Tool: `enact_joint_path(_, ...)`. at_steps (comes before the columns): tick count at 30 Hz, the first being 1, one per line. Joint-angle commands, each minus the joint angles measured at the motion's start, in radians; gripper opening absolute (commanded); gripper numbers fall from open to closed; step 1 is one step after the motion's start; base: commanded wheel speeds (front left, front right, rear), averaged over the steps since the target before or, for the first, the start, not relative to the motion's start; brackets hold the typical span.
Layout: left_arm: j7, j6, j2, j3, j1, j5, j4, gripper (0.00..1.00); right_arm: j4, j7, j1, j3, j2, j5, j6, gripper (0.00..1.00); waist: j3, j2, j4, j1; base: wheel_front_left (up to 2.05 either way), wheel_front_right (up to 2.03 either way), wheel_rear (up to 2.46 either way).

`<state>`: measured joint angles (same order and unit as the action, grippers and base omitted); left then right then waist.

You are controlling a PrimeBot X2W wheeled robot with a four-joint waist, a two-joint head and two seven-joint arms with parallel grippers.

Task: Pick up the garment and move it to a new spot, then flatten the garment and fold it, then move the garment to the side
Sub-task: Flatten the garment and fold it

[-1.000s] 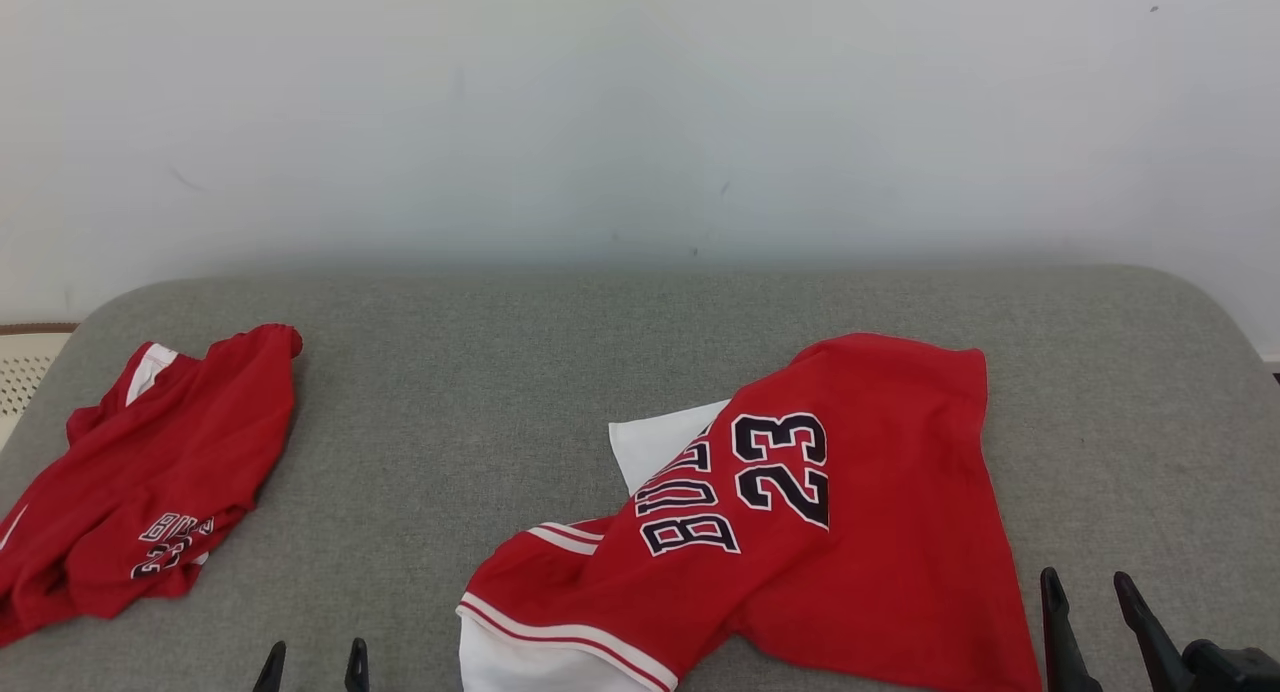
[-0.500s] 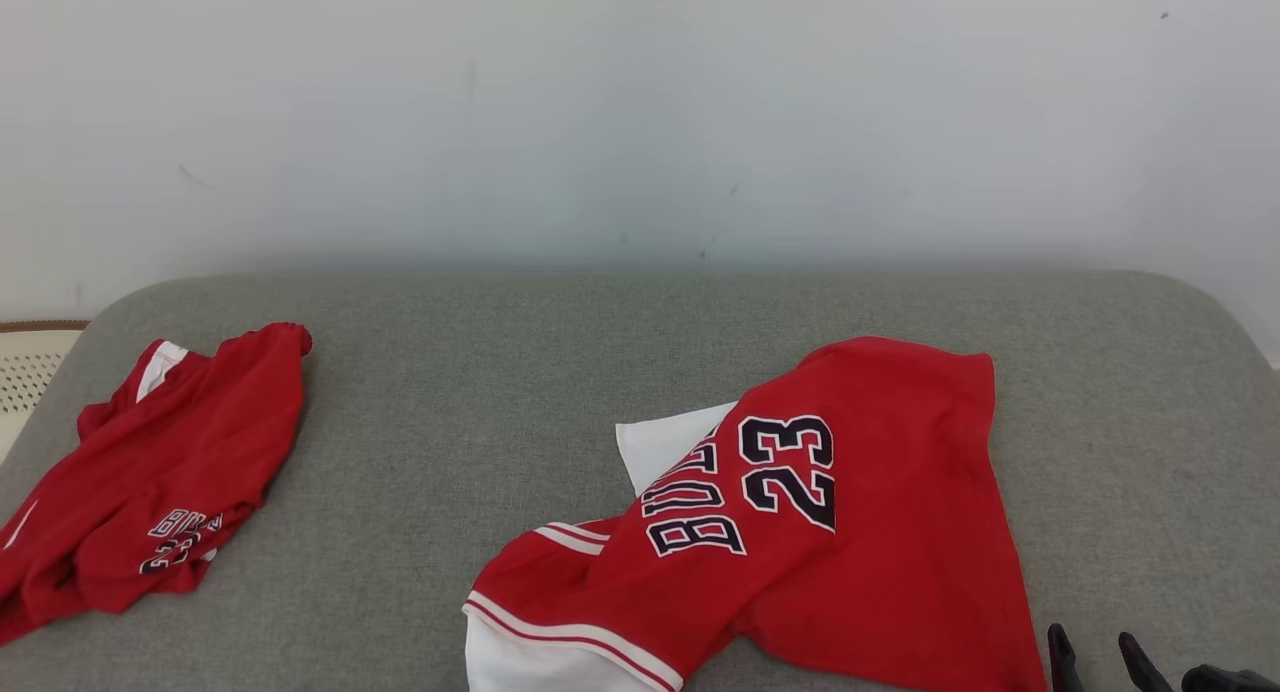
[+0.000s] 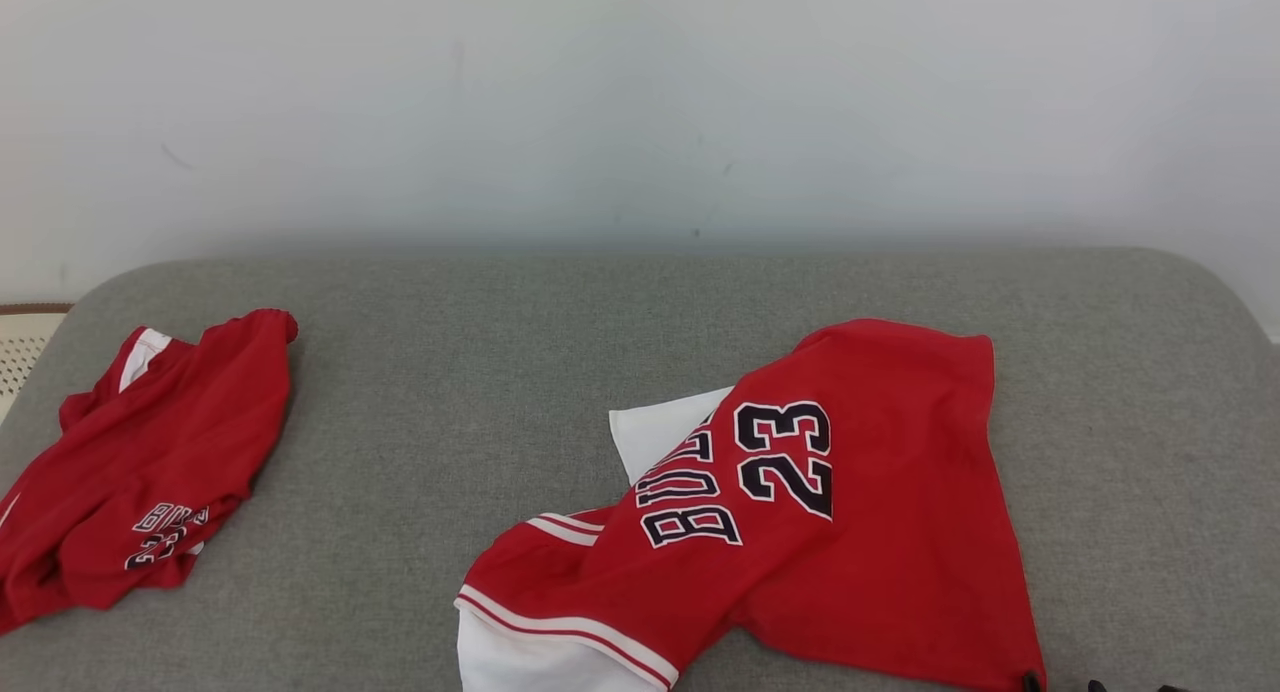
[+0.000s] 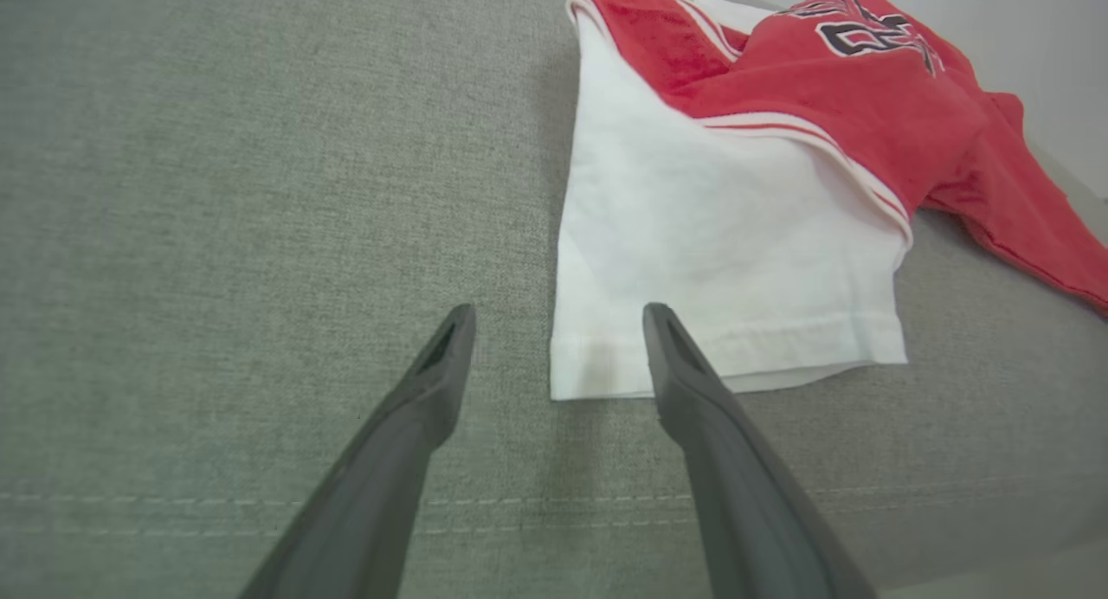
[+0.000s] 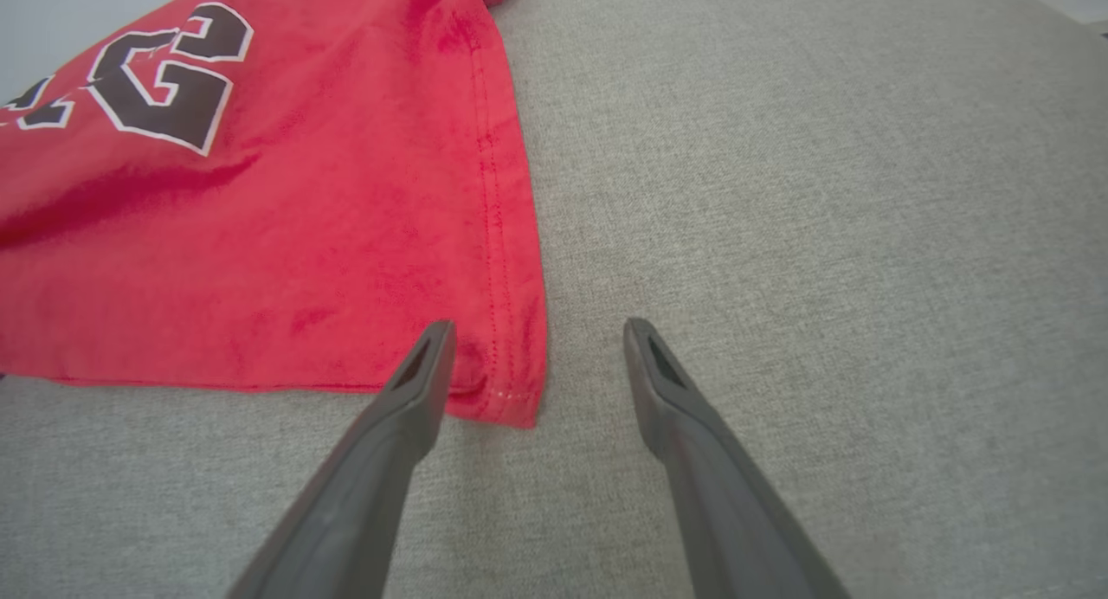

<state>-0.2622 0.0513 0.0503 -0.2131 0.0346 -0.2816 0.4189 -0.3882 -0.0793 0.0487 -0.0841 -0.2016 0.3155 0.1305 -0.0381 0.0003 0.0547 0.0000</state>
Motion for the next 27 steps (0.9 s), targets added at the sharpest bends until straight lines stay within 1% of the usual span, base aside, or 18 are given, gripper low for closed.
enact_joint_path(1, -0.004, -0.004, 0.001, -0.015, -0.012, -0.021, 0.025, 1.0, -0.02, -0.009, -0.019, -0.013, 0.005, 0.012, 0.0, 1.0, 0.004, -0.0003, -0.005, 0.0, 0.0, 0.0, 0.0)
enact_joint_path(7, -0.004, -0.005, 0.001, -0.059, -0.062, -0.068, 0.112, 1.0, -0.127, -0.016, -0.076, -0.05, 0.014, 0.02, 0.0, 1.0, 0.012, -0.0003, -0.008, 0.0, 0.0, 0.0, 0.0)
enact_joint_path(8, -0.004, -0.005, 0.001, -0.059, -0.062, -0.068, 0.112, 1.0, -0.127, -0.016, -0.076, -0.05, 0.014, 0.02, 0.0, 1.0, 0.012, -0.0003, -0.008, 0.0, 0.0, 0.0, 0.0)
enact_joint_path(12, -0.002, 0.007, 0.001, -0.092, -0.098, -0.095, 0.172, 1.0, -0.192, -0.038, -0.113, -0.074, 0.021, 0.025, 0.0, 1.0, 0.015, -0.0003, -0.007, 0.0, 0.0, 0.0, 0.0)
enact_joint_path(13, -0.002, 0.011, 0.001, -0.104, -0.106, -0.106, 0.188, 1.0, -0.206, -0.044, -0.12, -0.081, 0.025, 0.028, 0.0, 0.93, 0.015, -0.0003, -0.007, 0.0, 0.0, 0.0, 0.0)
enact_joint_path(14, -0.002, 0.016, 0.0, -0.114, -0.113, -0.116, 0.199, 0.85, -0.22, -0.048, -0.127, -0.088, 0.027, 0.03, 0.0, 0.45, 0.015, -0.0003, -0.006, 0.0, 0.0, 0.0, 0.0)
enact_joint_path(15, -0.002, 0.015, 0.0, -0.122, -0.121, -0.123, 0.205, 0.42, -0.232, -0.055, -0.135, -0.094, 0.028, 0.033, 0.0, 0.18, 0.015, -0.0003, -0.006, 0.0, 0.0, 0.0, 0.0)
enact_joint_path(16, -0.002, 0.015, -0.001, -0.129, -0.127, -0.127, 0.21, 0.18, -0.242, -0.061, -0.14, -0.101, 0.028, 0.037, 0.0, 0.0, 0.015, -0.0003, -0.006, 0.0, 0.0, 0.0, 0.0)
enact_joint_path(17, -0.002, 0.013, -0.001, -0.133, -0.131, -0.134, 0.212, 0.0, -0.252, -0.066, -0.146, -0.107, 0.028, 0.039, 0.0, 0.0, 0.015, -0.0003, -0.006, 0.0, 0.0, 0.0, 0.0)
enact_joint_path(23, -0.002, 0.002, 0.001, -0.126, -0.125, -0.137, 0.2, 0.0, -0.285, -0.109, -0.169, -0.13, 0.009, 0.068, 0.0, 0.0, 0.012, -0.0003, -0.003, 0.0, 0.0, 0.0, 0.0)
enact_joint_path(27, -0.002, -0.003, 0.001, -0.095, -0.109, -0.113, 0.144, 0.0, -0.263, -0.137, -0.174, -0.153, 0.0, 0.095, 0.0, 0.0, 0.01, -0.0003, -0.001, 0.0, 0.0, 0.0, 0.0)
